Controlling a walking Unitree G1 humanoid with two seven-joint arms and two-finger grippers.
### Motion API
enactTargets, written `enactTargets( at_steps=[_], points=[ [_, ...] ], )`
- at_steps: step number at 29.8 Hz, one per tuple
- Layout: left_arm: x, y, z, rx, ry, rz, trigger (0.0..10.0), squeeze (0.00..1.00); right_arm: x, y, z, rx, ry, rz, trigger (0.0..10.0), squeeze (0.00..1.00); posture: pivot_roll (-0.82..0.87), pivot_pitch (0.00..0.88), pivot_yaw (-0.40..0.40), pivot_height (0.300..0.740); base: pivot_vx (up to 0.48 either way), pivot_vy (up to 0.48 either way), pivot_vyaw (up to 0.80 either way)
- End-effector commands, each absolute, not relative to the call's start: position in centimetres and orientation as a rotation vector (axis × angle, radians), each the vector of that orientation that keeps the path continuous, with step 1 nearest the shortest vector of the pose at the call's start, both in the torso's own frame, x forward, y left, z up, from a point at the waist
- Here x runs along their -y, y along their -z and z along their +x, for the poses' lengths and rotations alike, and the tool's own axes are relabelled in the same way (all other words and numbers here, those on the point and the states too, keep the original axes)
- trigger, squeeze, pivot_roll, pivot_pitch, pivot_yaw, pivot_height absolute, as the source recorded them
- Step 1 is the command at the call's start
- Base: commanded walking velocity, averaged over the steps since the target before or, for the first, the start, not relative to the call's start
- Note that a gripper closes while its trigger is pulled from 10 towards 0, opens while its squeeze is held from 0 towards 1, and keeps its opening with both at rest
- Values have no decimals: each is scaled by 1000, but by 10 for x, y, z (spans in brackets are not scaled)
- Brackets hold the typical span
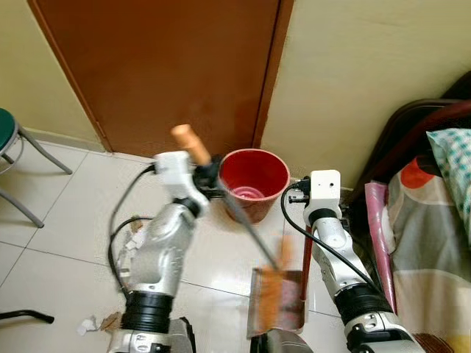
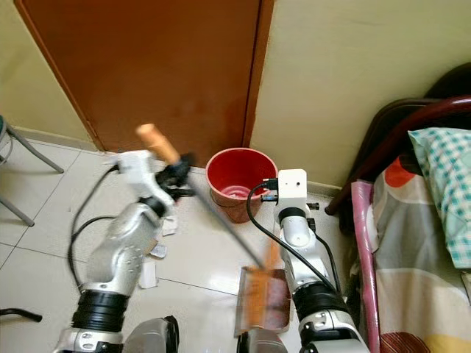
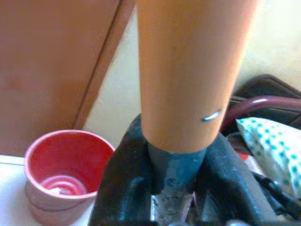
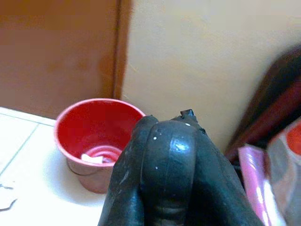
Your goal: Sweep floor
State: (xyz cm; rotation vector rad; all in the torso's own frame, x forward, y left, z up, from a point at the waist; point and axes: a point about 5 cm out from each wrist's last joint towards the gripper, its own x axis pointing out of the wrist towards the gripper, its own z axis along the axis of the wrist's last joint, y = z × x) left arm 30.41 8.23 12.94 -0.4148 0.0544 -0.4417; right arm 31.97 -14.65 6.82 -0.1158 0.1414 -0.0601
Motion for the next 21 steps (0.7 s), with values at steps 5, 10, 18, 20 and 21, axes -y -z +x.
enactTargets(
  at_steps=[5, 10, 18, 20, 21],
  points=[
    [-128, -119, 302, -65, 283, -357, 10000, 0, 147, -68, 318, -151, 65, -76, 10000, 0, 11, 126, -40, 740, 0, 0, 0],
    [-174, -128, 301, -16, 137, -300, 10000, 0, 149, -73, 319, -137, 66, -67, 10000, 0, 24, 128, -42, 740, 0, 0, 0],
    [-199, -123, 288, -36, 93, -249, 10000, 0, 167, -74, 312, -116, 112, -63, 10000, 0, 31, 122, -38, 740, 0, 0, 0],
    [-201, -116, 283, -72, 105, -232, 10000, 0, 174, -73, 308, -112, 130, -53, 10000, 0, 25, 119, -32, 740, 0, 0, 0],
    [-201, -113, 281, -85, 109, -225, 10000, 0, 176, -74, 306, -106, 132, -36, 10000, 0, 24, 120, -32, 740, 0, 0, 0]
  ],
)
